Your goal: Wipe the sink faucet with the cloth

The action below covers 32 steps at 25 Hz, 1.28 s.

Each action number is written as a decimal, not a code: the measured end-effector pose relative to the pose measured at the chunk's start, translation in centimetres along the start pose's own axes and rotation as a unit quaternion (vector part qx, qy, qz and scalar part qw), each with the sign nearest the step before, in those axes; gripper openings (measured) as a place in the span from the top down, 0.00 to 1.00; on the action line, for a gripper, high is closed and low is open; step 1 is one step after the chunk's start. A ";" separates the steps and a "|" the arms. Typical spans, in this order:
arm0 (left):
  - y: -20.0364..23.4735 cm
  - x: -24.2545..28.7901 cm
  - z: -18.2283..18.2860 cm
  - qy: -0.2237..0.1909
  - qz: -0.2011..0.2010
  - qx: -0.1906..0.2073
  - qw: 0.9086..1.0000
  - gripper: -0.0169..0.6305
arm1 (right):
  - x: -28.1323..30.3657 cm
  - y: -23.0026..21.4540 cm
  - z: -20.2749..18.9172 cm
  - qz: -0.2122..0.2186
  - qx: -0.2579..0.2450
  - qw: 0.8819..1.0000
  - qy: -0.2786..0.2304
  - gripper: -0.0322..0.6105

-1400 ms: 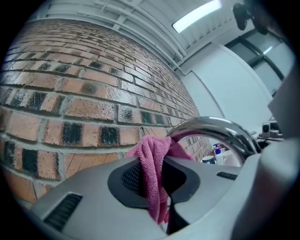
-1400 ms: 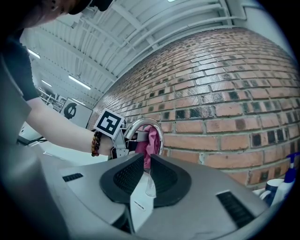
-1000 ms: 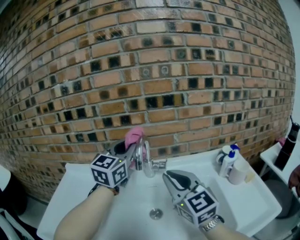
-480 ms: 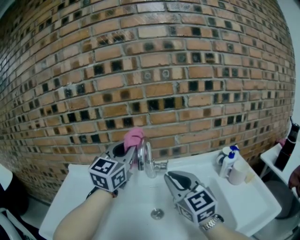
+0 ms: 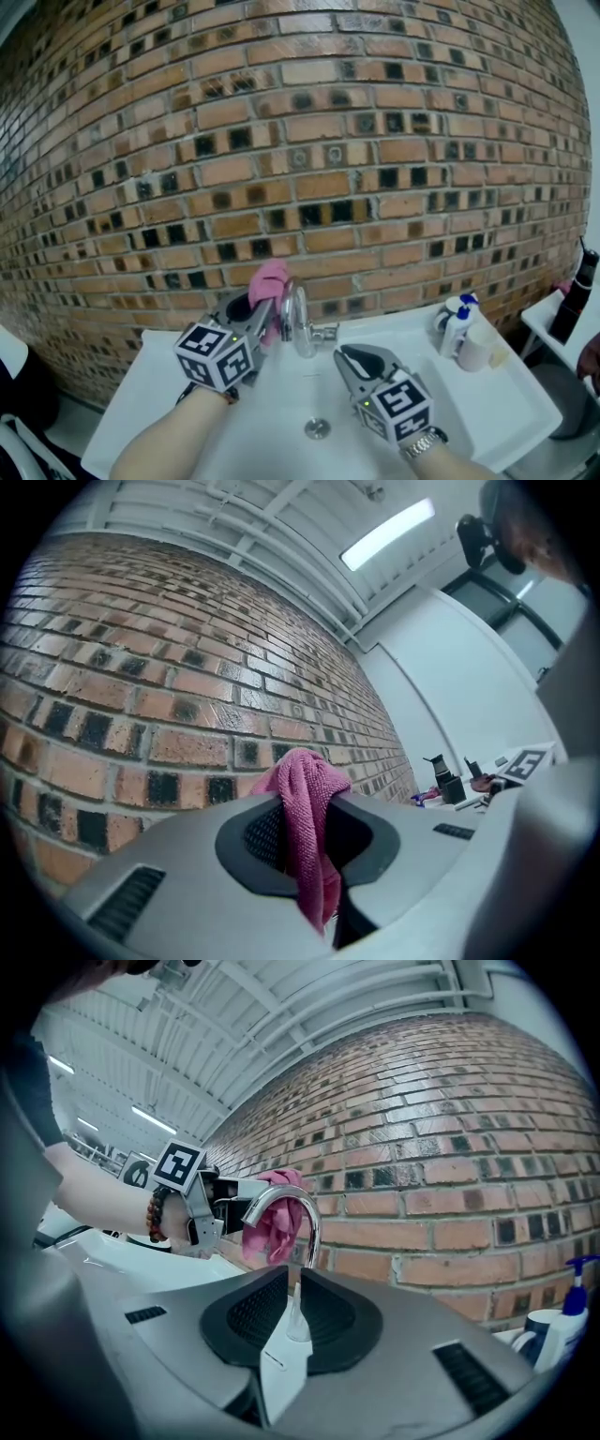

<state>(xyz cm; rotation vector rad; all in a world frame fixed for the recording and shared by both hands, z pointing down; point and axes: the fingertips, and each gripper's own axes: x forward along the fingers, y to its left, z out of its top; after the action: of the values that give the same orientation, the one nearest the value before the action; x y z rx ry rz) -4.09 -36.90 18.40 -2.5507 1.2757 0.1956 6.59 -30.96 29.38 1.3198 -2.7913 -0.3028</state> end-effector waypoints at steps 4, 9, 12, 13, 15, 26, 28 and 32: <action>-0.6 -0.7 0.4 -0.005 -0.003 0.013 1.000 0.89 | 0.0 -0.1 0.1 -0.002 0.000 1.000 0.000 0.86; -1.7 -1.5 1.2 -0.008 -0.003 0.054 0.998 0.89 | 0.0 -0.1 0.0 -0.003 0.000 1.000 -0.001 0.86; -2.6 -1.9 1.6 -0.009 -0.009 0.083 0.996 0.89 | 0.0 -0.2 -0.1 -0.004 0.000 1.000 0.000 0.86; -2.9 -2.0 1.6 -0.009 -0.010 0.088 0.996 0.89 | 0.0 -0.2 -0.2 -0.004 0.000 1.000 0.001 0.86; -3.2 -2.2 1.6 -0.008 -0.010 0.089 0.996 0.89 | 0.0 -0.2 -0.2 -0.005 0.000 1.000 0.002 0.86; -4.7 -3.8 0.7 -0.012 -0.011 0.076 0.997 0.89 | -0.1 -0.4 -0.5 -0.009 -0.001 1.000 0.003 0.86; -5.1 -4.2 0.5 -0.012 -0.013 0.078 0.997 0.89 | -0.1 -0.4 -0.5 -0.009 -0.001 1.000 0.004 0.86; -6.0 -4.8 -0.1 -0.007 -0.020 0.081 0.996 0.89 | -0.1 -0.3 -0.6 -0.007 -0.002 1.000 0.005 0.86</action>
<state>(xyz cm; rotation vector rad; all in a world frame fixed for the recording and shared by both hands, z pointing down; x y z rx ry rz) -2.22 -29.86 20.82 -2.4302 1.1839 0.0976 7.02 -31.16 29.95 1.3378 -2.7727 -0.3021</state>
